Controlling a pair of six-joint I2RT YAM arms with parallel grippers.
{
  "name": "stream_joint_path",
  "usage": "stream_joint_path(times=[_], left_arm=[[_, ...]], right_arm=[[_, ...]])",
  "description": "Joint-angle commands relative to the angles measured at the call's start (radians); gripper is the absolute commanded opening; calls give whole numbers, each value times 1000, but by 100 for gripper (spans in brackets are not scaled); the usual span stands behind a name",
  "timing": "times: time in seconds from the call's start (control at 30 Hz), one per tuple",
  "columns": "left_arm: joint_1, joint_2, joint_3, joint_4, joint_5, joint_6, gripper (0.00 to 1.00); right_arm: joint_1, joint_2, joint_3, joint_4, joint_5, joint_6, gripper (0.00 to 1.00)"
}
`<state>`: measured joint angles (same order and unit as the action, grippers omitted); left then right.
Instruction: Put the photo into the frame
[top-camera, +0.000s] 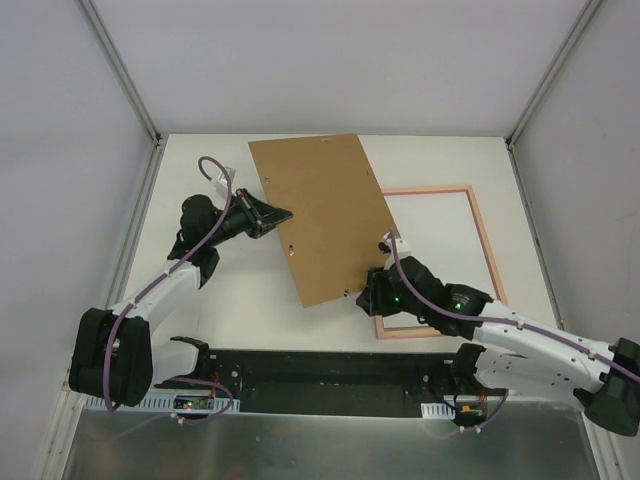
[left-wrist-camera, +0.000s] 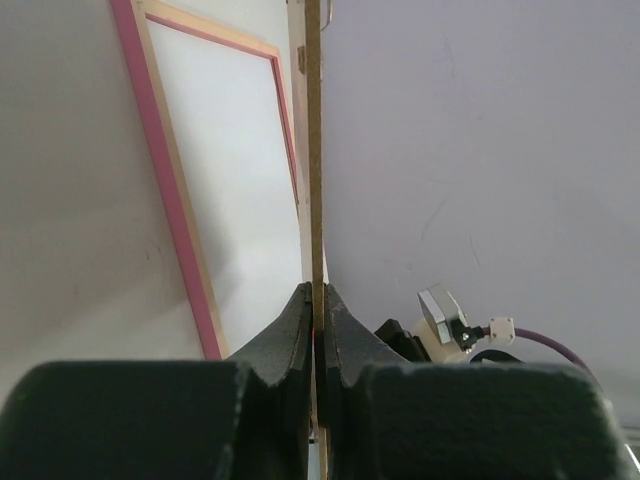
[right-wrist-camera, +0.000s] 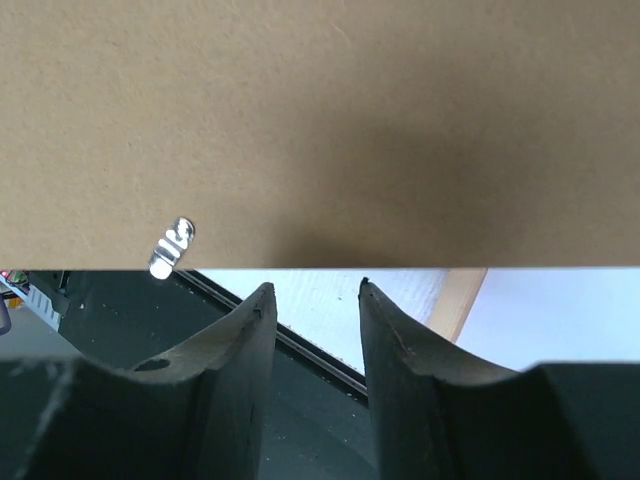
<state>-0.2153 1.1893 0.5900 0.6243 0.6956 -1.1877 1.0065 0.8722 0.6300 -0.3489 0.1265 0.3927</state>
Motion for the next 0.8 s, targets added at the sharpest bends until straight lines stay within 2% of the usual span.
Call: stream_joint_path(times=[0.0, 0.23, 0.43, 0.7, 0.77], left_arm=[[-18, -22, 8, 130, 1, -4, 0], [-33, -22, -9, 132, -18, -7, 0], [-50, -27, -16, 126, -36, -4, 0], [-71, -10, -7, 117, -44, 20, 0], [-72, -8, -2, 115, -50, 26, 0]], right_arm=[[55, 42, 69, 63, 133, 80, 41], [101, 105, 109, 122, 222, 136, 41], [118, 134, 137, 195, 226, 150, 41], [135, 188, 212, 194, 211, 114, 41], [135, 183, 212, 192, 211, 104, 46]])
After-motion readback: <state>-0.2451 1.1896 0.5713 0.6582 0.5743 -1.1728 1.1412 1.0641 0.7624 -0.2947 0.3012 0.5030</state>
